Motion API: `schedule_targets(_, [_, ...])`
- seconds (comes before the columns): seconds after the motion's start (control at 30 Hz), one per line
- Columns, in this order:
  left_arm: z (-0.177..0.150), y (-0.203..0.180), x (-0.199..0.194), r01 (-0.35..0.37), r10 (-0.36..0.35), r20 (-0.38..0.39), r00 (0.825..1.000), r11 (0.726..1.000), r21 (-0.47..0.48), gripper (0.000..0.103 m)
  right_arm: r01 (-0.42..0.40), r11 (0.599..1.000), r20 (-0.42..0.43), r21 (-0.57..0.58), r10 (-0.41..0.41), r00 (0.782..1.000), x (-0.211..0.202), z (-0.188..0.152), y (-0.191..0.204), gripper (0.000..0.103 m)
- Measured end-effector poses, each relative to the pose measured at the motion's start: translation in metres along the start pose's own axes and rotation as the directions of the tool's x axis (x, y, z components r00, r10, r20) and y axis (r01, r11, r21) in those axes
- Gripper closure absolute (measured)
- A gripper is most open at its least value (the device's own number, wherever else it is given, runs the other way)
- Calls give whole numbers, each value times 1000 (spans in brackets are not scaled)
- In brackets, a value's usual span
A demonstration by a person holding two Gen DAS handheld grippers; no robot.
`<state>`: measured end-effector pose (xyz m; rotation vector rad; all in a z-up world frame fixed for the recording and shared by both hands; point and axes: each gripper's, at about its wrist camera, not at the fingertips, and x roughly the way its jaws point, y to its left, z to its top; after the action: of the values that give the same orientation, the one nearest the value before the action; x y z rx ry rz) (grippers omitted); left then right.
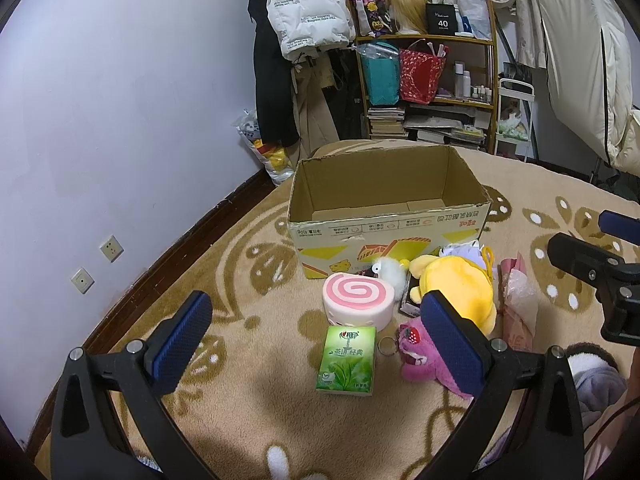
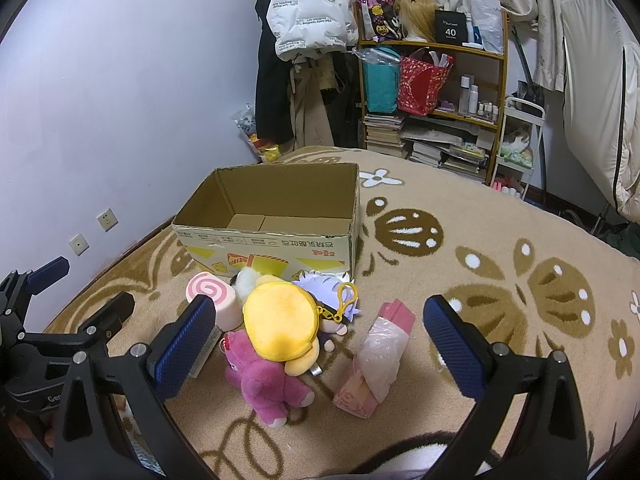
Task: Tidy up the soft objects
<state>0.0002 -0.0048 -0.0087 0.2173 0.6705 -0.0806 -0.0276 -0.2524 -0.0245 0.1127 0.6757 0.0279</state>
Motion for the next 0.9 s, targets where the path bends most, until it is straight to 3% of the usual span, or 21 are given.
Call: schedule_targets(0.9, [1, -1, 0, -1, 1, 0, 1000, 1000, 0, 0, 2, 1000, -5, 1, -2, 1000, 2, -2, 1, 0])
